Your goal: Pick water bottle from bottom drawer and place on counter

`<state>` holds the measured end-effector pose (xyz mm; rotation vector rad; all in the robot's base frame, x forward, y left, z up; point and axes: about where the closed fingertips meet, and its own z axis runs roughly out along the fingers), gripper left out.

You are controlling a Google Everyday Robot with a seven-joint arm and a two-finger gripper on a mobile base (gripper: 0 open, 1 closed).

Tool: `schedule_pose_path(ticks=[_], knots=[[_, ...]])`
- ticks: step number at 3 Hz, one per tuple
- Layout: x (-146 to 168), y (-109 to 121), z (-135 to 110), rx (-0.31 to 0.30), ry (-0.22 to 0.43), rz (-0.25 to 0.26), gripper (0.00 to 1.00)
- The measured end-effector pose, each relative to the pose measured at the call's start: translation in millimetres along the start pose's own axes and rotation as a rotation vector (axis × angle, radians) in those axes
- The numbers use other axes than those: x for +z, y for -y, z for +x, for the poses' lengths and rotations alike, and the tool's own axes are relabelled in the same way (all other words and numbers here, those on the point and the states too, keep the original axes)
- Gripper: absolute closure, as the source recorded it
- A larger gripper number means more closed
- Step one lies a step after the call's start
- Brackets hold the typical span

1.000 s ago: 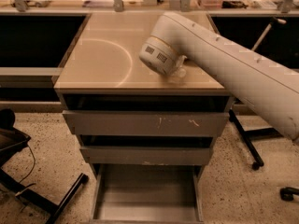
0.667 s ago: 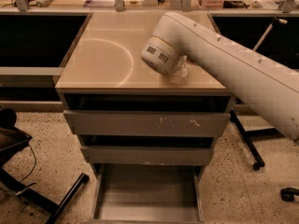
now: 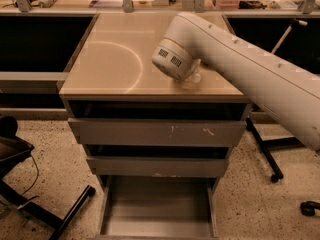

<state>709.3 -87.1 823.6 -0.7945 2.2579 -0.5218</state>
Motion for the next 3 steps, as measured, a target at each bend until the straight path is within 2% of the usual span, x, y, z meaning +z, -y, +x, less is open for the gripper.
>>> schedule_pose_path(ticks=[1, 2, 3], knots=[[0.0, 0.0, 0.0, 0.0, 0.0, 0.0, 0.11], [0.1, 0.0, 0.1, 0.0, 0.0, 0.0, 0.0], [0.1, 0.0, 0.1, 0.0, 0.0, 0.0, 0.0]])
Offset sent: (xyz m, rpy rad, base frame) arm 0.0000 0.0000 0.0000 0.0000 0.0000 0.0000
